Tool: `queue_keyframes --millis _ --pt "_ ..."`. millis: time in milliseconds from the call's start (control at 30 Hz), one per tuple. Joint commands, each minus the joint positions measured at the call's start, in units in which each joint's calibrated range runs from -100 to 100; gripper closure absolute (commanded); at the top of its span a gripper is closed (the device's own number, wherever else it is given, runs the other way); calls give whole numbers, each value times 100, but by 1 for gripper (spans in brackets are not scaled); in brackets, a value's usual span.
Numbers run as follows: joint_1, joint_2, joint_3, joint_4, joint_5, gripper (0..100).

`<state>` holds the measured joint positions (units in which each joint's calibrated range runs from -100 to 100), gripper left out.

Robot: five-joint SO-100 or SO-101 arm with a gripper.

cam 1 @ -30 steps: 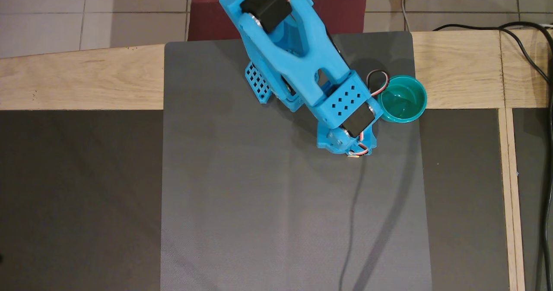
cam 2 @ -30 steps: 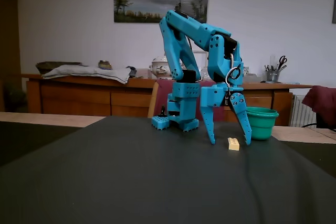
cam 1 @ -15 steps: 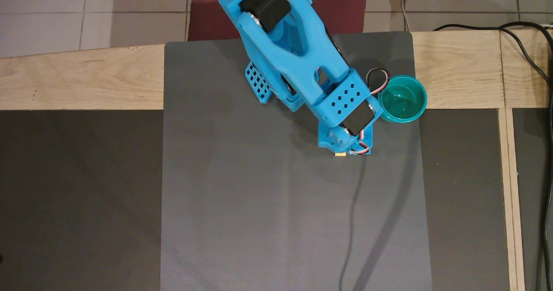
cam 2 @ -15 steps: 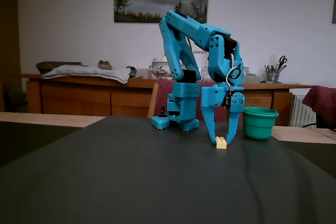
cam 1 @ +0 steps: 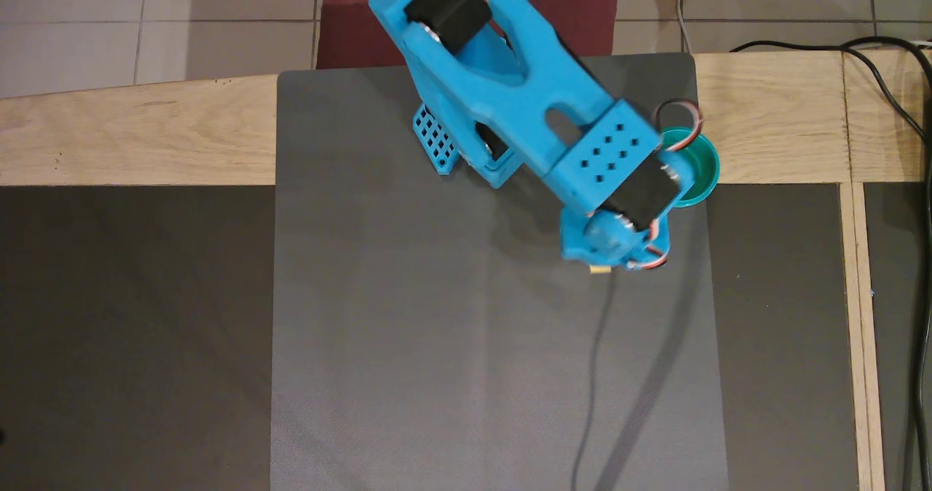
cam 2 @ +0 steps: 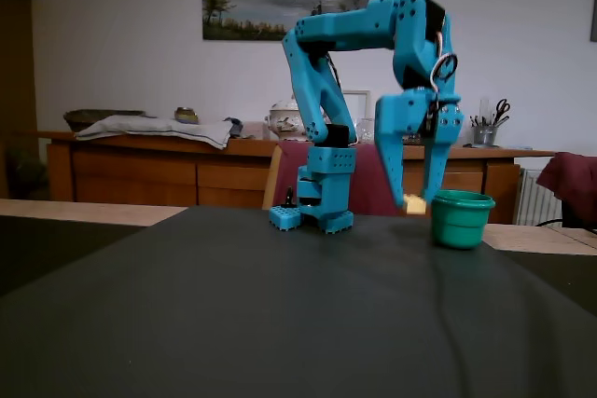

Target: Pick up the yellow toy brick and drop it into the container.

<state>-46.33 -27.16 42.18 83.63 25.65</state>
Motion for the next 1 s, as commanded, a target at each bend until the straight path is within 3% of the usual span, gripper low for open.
queue_keyframes --millis 0,167,433,967 --pt "-524 -101 -699 482 -223 100" --pt "-1886 -33 -1520 1006 -824 100" --pt "-2884 9 -1610 695 -1404 100" --pt "-2582 18 -1511 2 -1378 100"
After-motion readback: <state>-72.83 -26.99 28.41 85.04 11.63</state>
